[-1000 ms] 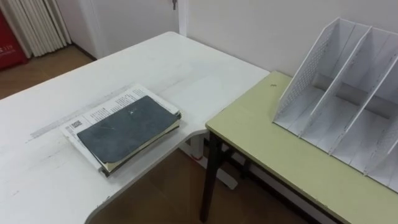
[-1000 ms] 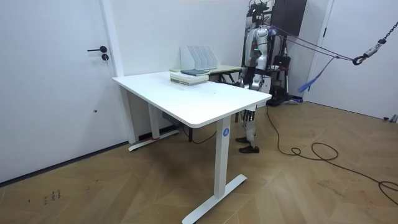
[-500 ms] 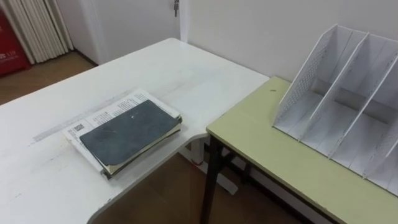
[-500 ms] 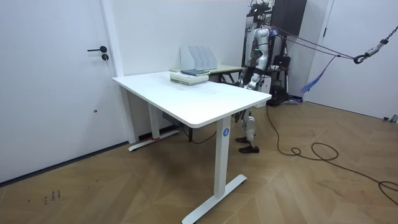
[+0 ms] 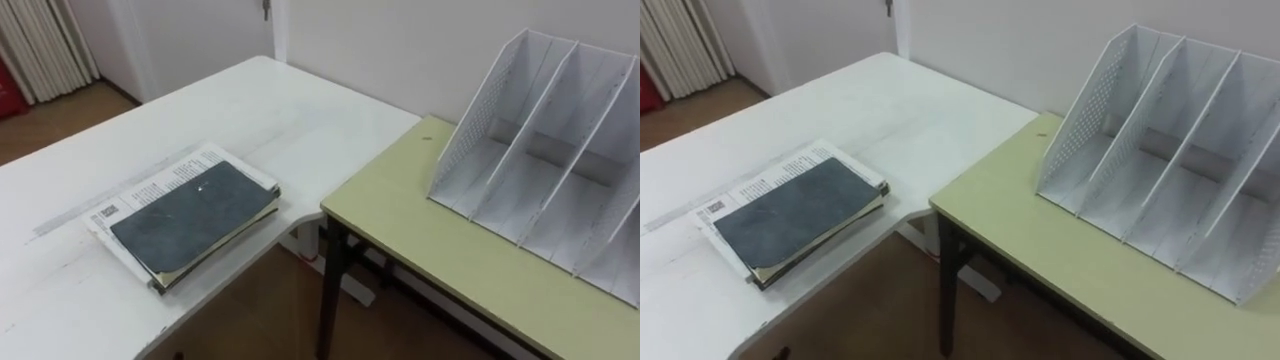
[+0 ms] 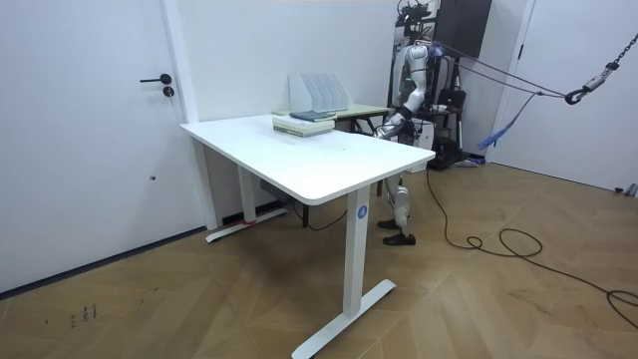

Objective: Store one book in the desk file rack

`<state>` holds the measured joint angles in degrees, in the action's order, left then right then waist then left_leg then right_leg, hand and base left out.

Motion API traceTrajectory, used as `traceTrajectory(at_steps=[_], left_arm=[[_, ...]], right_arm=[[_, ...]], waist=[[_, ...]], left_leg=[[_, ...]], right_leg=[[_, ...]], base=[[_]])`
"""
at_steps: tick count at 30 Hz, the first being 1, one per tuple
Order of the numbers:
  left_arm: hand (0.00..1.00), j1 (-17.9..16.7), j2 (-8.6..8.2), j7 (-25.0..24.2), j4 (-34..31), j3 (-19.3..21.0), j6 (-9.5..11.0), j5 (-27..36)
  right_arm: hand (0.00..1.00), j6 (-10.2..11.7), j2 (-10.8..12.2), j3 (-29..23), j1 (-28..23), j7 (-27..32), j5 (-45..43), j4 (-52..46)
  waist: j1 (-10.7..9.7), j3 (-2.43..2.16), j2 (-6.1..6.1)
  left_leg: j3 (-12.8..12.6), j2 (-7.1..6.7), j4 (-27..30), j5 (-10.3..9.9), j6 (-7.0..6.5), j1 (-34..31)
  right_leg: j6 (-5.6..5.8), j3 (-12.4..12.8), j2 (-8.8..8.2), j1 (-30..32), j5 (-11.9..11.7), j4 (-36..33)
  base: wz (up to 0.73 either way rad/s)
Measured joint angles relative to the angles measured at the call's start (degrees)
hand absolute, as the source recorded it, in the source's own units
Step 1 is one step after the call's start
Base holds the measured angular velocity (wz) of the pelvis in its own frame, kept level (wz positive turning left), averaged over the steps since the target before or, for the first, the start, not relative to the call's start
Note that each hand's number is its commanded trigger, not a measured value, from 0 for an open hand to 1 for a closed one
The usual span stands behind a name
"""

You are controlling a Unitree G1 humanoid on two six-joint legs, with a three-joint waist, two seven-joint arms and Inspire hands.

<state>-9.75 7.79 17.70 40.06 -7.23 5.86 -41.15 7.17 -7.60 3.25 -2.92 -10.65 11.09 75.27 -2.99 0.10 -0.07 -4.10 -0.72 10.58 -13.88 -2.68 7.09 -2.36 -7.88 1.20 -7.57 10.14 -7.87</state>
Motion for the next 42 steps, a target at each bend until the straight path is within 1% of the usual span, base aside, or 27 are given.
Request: traceTrajectory(at_steps=[1,3,4,5,8,11,12,14,15,17,19,21,23,25,27,28,30,32,35,40,42], left_arm=[[0.00,0.20,0.00,0.01,-0.04,-0.66,0.05,-0.70],[0.00,0.55,0.01,0.00,-0.56,-3.09,0.12,-3.81],[0.00,0.55,0.03,-0.02,-1.01,-3.50,0.14,-4.89],[0.00,0.53,0.12,-0.09,-2.51,-4.19,0.11,-7.43],[0.00,0.52,1.26,-0.07,-6.59,-7.11,0.13,-12.06],[0.00,0.77,1.87,0.00,-10.32,-9.96,0.01,-16.39],[0.00,0.81,2.38,-0.03,-12.39,-11.37,-0.26,-17.74],[0.00,0.89,2.88,-0.05,-15.40,-13.19,-0.61,-18.61],[0.00,0.90,2.91,-0.05,-17.17,-14.12,-0.95,-18.60],[0.00,1.09,2.99,-0.05,-19.81,-15.74,-1.06,-18.62],[0.00,1.99,2.99,-0.03,-21.54,-17.01,-0.83,-18.62],[0.00,3.65,3.15,-0.04,-22.45,-18.33,-0.78,-18.40],[0.00,3.96,3.22,-0.04,-23.56,-18.40,-0.72,-18.59],[0.00,4.05,3.82,-0.04,-25.72,-18.37,-0.67,-18.75],[0.00,4.10,5.15,0.69,-29.32,-18.15,-0.41,-19.18],[0.00,4.11,5.35,1.05,-29.99,-17.95,-0.34,-19.22],[0.00,4.16,5.44,2.16,-31.37,-15.68,0.72,-19.25],[0.00,4.16,5.66,3.16,-32.02,-14.27,0.81,-19.24],[0.00,4.40,5.68,4.23,-32.43,-12.27,0.99,-19.37],[0.00,4.84,5.91,5.21,-38.07,-8.46,1.04,-19.80],[0.00,5.21,6.40,7.36,-39.13,-7.33,1.02,-19.75]], right_arm=[[0.00,0.06,0.00,0.00,0.01,0.01,0.08,-0.03],[0.00,0.33,-0.01,0.06,0.01,0.08,-0.02,-0.12],[0.00,0.32,-0.04,0.04,-0.02,0.10,-0.19,-0.25],[0.00,0.32,-0.16,0.04,-0.06,0.10,-0.55,-0.74],[0.00,0.32,-0.49,0.06,-0.10,0.11,-1.28,-1.57],[0.00,0.32,-1.14,0.38,0.06,0.02,-2.17,-1.68],[0.00,0.28,-1.28,0.55,0.38,0.00,-2.74,-1.68],[0.00,0.25,-1.28,0.56,0.66,0.00,-3.40,-1.67],[0.00,0.24,-1.26,0.61,0.91,0.06,-3.56,-1.65],[0.00,0.23,-1.26,0.64,1.03,0.18,-3.55,-1.57],[0.00,0.23,-1.26,1.04,1.14,0.60,-3.41,-1.49],[0.00,0.23,-1.26,1.82,1.24,0.98,-2.81,-1.54],[0.00,0.22,-1.26,1.83,1.21,1.35,-2.49,-1.53],[0.00,0.16,-1.26,1.83,1.20,1.83,-2.24,-1.54],[0.00,-0.38,-1.41,1.84,1.20,2.65,-2.23,-1.50],[0.00,-0.48,-1.47,1.83,1.20,2.96,-2.28,-1.50],[0.00,-0.43,-1.63,1.68,1.19,3.38,-2.25,-1.35],[0.00,-0.26,-1.64,1.66,1.24,3.79,-2.06,-0.80],[0.00,-0.20,-1.64,1.69,1.41,4.25,-1.38,-0.01],[0.00,-0.55,-1.64,1.68,1.37,4.26,-0.16,0.27],[0.00,-0.57,-1.67,1.67,1.16,4.51,-0.14,0.27]], waist=[[-0.12,-0.03,0.04],[-0.50,0.15,-0.02],[-0.59,0.14,0.02],[-0.66,0.19,0.12],[-1.45,0.26,0.16],[-1.75,0.12,0.50],[-1.98,0.03,0.69],[-2.38,0.07,0.60],[-3.10,0.04,0.67],[-3.49,0.09,0.58],[-3.79,0.13,0.53],[-4.28,0.13,0.53],[-4.66,0.11,0.57],[-4.70,0.09,0.61],[-4.67,0.06,0.72],[-4.61,0.09,0.80],[-4.41,0.14,1.17],[-4.39,0.05,1.35],[-4.31,0.09,1.56],[-4.15,0.07,1.60],[-3.73,-0.03,1.76]], left_leg=[[0.01,0.00,-0.05,0.00,0.00,0.15],[0.02,0.00,-0.20,0.00,0.00,0.62],[-0.02,0.00,-0.21,0.00,0.00,0.60],[-0.11,-0.01,-0.21,0.00,0.00,0.50],[-0.10,-0.05,-0.33,0.04,-0.07,0.35],[-0.37,-0.06,-0.33,0.04,-0.07,0.30],[-0.34,-0.06,-0.33,0.06,-0.06,0.35],[-0.34,-0.05,-0.33,0.07,-0.05,0.40],[-0.30,-0.05,-0.33,0.07,-0.05,0.41],[-0.31,-0.06,-0.34,0.07,-0.05,0.45],[-0.31,-0.05,-0.34,0.07,-0.05,0.52],[-0.27,-0.02,-0.33,0.07,-0.06,0.49],[-0.24,-0.02,-0.27,0.07,-0.06,0.48],[-0.09,-0.03,-0.04,0.07,-0.06,0.37],[-0.01,-0.04,0.07,0.07,-0.06,0.58],[-0.01,-0.04,0.07,0.07,-0.06,0.65],[-0.05,-0.03,0.06,0.08,-0.06,0.78],[-0.05,0.00,0.04,0.08,-0.06,0.90],[-0.27,0.01,0.00,0.08,-0.06,1.03],[-0.39,0.00,-0.21,0.08,-0.06,0.95],[-0.28,-0.02,-0.21,0.08,-0.06,1.05]], right_leg=[[0.00,0.03,0.01,-0.05,0.00,-0.01],[-0.01,0.37,0.08,-0.11,0.00,0.11],[-0.01,0.44,0.10,-0.04,0.00,0.12],[-0.01,0.64,0.12,0.24,0.00,0.10],[0.00,0.88,0.16,0.58,0.00,0.11],[0.00,1.54,0.16,0.70,0.00,0.11],[0.02,1.73,0.17,0.71,-0.02,0.07],[0.01,1.90,0.18,0.57,-0.03,0.05],[0.02,1.80,0.16,0.35,-0.04,0.07],[0.03,1.83,0.15,0.16,-0.04,0.06],[0.03,1.77,0.15,0.07,-0.05,0.05],[0.02,1.64,0.17,0.06,-0.09,0.03],[0.02,1.74,0.19,0.14,-0.11,0.04],[0.02,1.75,0.18,0.31,-0.11,0.08],[0.02,1.77,0.17,0.38,-0.11,0.11],[0.02,1.78,0.17,0.28,-0.11,0.11],[0.02,1.83,0.19,0.25,-0.11,0.11],[-0.02,1.83,0.22,0.19,-0.13,0.10],[-0.03,1.81,0.25,0.10,-0.14,0.11],[-0.02,1.68,0.19,0.23,-0.14,0.24],[-0.01,1.30,0.14,0.02,-0.15,0.25]], base=[[-0.04],[-0.04],[-0.04],[0.00],[-0.01],[-0.08],[-0.09],[-0.03],[0.00],[-0.02],[0.00],[0.04],[0.00],[0.00],[0.00],[0.00],[0.00],[0.00],[0.00],[0.00],[0.00]])
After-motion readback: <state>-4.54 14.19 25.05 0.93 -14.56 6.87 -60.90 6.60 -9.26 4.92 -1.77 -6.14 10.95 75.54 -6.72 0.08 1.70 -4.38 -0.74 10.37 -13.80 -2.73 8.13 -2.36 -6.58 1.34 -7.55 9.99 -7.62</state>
